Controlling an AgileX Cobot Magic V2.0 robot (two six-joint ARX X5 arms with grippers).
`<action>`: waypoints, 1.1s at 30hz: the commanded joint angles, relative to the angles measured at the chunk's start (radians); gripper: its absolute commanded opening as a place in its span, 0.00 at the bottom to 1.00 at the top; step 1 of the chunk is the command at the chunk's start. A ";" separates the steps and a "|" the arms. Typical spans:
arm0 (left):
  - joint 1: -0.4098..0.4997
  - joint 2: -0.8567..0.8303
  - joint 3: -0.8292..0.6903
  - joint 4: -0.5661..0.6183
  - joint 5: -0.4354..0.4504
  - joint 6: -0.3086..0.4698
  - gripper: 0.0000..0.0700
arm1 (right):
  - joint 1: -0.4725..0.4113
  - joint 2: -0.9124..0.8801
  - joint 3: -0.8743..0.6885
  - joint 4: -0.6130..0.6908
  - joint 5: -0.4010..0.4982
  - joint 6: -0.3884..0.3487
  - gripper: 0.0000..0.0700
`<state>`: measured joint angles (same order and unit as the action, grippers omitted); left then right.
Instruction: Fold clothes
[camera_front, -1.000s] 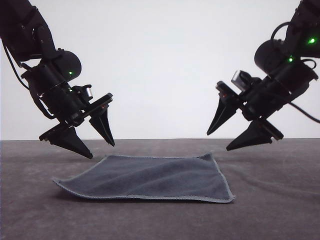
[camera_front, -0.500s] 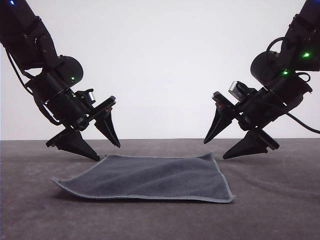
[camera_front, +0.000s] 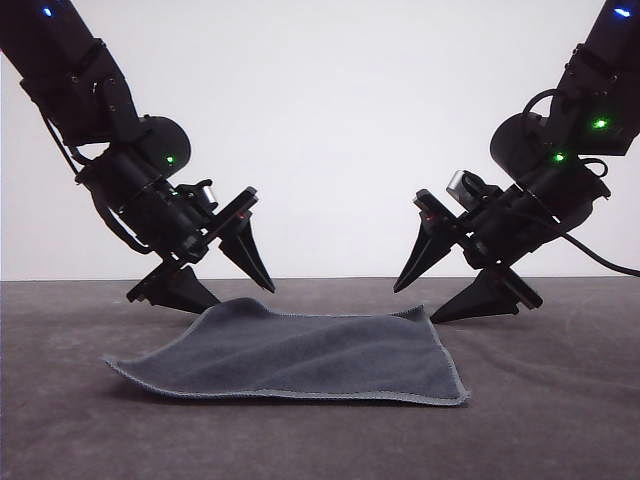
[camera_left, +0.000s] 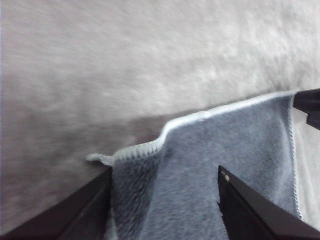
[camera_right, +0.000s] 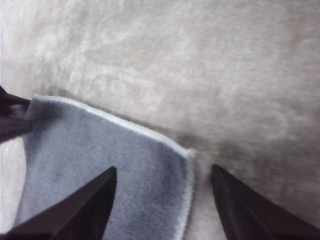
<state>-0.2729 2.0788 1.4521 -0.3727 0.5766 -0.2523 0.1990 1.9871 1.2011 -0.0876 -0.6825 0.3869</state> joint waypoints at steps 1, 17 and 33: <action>-0.005 0.034 0.014 -0.001 0.007 -0.004 0.56 | 0.009 0.033 0.012 0.006 -0.009 0.024 0.56; -0.001 0.034 0.014 0.006 -0.001 -0.003 0.17 | 0.022 0.033 0.013 0.008 0.006 0.036 0.22; 0.011 0.025 0.014 -0.006 0.009 0.007 0.00 | 0.023 0.025 0.013 0.009 0.006 0.004 0.00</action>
<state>-0.2621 2.0808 1.4521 -0.3780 0.5775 -0.2551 0.2161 1.9923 1.2011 -0.0853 -0.6699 0.4105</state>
